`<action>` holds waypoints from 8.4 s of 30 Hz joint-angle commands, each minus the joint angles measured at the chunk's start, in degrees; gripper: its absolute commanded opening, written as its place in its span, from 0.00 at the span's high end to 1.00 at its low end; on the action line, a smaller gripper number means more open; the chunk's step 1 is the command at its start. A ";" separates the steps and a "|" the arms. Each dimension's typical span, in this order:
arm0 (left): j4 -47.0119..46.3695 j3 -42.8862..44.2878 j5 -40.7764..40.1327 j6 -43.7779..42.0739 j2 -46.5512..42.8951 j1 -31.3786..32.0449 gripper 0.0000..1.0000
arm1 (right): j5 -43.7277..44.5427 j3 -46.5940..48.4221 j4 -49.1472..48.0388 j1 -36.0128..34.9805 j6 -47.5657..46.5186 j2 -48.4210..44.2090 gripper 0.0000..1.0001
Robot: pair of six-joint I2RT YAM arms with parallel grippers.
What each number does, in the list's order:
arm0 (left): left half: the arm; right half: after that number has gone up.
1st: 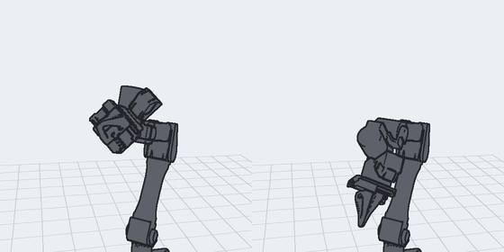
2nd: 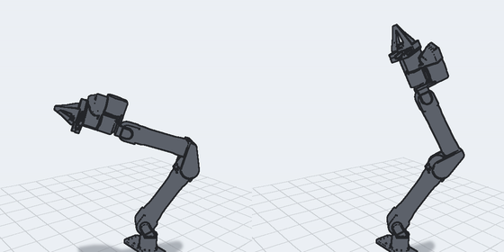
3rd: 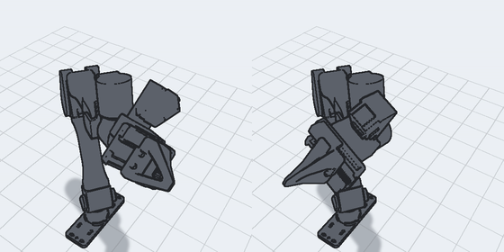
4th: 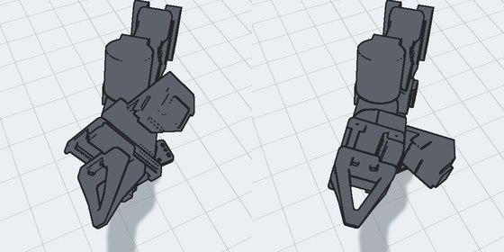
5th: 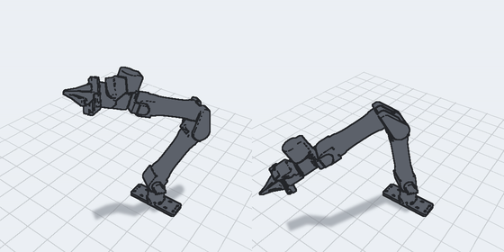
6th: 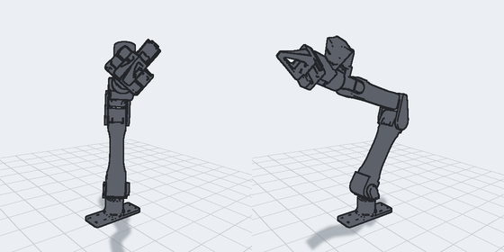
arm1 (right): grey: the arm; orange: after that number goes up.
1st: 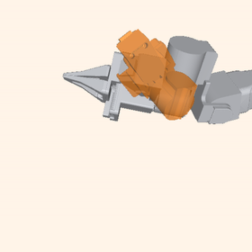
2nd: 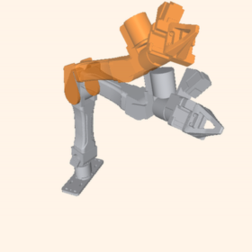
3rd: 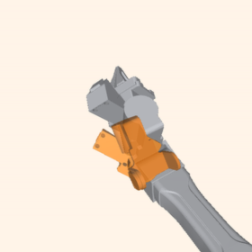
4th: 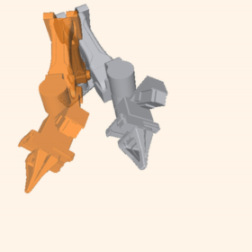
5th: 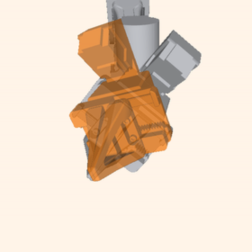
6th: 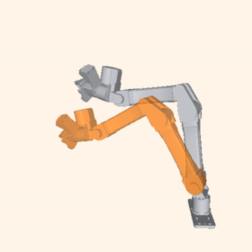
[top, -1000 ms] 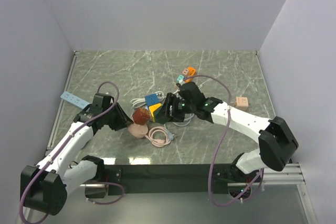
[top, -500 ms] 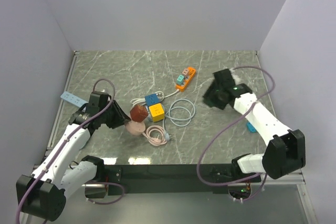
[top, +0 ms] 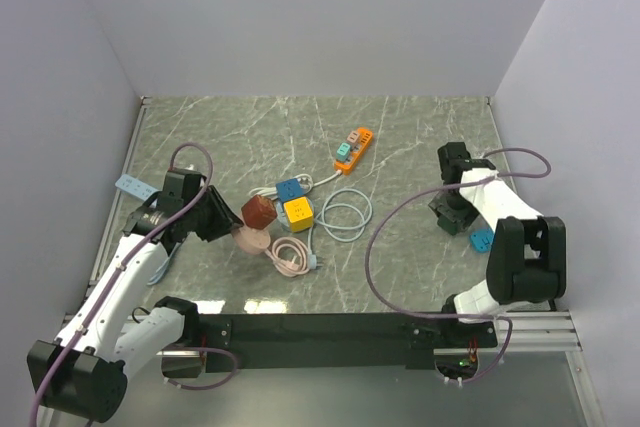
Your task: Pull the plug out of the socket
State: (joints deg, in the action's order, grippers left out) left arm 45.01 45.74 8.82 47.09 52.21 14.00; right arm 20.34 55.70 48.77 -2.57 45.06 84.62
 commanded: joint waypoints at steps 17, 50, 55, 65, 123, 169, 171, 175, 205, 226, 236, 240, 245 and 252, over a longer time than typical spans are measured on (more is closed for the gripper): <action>-4.32 1.46 3.74 -1.03 -0.88 -0.82 0.99 | -2.67 14.44 -1.84 10.13 -2.87 11.02 0.50; -15.22 -8.29 18.69 -5.26 -0.79 1.73 0.99 | -43.54 3.80 -32.86 -38.47 0.11 -7.90 0.04; -15.75 -8.38 18.25 -3.59 -1.76 2.43 0.99 | -41.44 6.52 -35.59 -42.87 3.54 -3.06 0.03; -15.57 -6.71 18.16 -2.09 -2.81 2.79 0.99 | -36.42 17.50 -26.98 -47.26 6.09 7.48 0.02; -18.21 -8.64 10.61 -1.92 2.99 12.37 0.69 | -44.42 26.03 -25.66 -46.12 9.52 12.76 1.00; -6.01 0.56 -2.57 0.99 -0.70 9.65 0.99 | -28.29 11.79 -4.51 -10.98 -9.47 -10.10 1.00; -1.79 6.19 -5.12 -1.64 -1.14 6.58 0.99 | -18.78 11.89 -2.64 -7.39 -8.50 -8.78 1.00; 3.93 17.43 -6.36 -9.80 0.43 -3.85 0.99 | -8.14 10.40 0.71 -2.27 -5.60 -3.68 1.00; -16.71 21.42 -5.13 -10.97 37.61 -40.98 0.82 | -9.88 5.92 -8.43 9.25 -4.19 12.41 0.47; -16.28 16.85 -8.55 -7.90 33.76 -41.25 0.38 | -19.19 3.45 -4.48 5.30 -7.79 -4.80 0.27; -15.92 8.85 11.72 -7.89 15.76 -35.10 0.32 | -27.64 9.77 -3.43 -15.69 -18.25 -12.12 0.20; -16.45 2.79 20.70 -9.12 10.38 -30.01 0.23 | -26.05 15.65 -2.89 -26.15 -19.48 -8.25 0.17; -16.36 -1.69 25.89 -7.81 3.89 -26.14 0.05 | -20.45 24.26 -1.23 -37.57 -19.39 2.37 0.08; -15.04 -1.26 22.83 -5.26 1.06 -22.27 0.01 | -15.34 37.88 -0.88 -44.88 -20.27 15.74 0.05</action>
State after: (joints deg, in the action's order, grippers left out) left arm 30.13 43.31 31.44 40.69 54.81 -9.13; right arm 0.84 88.31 46.96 -45.69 25.91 98.61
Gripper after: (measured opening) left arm 0.993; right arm 0.952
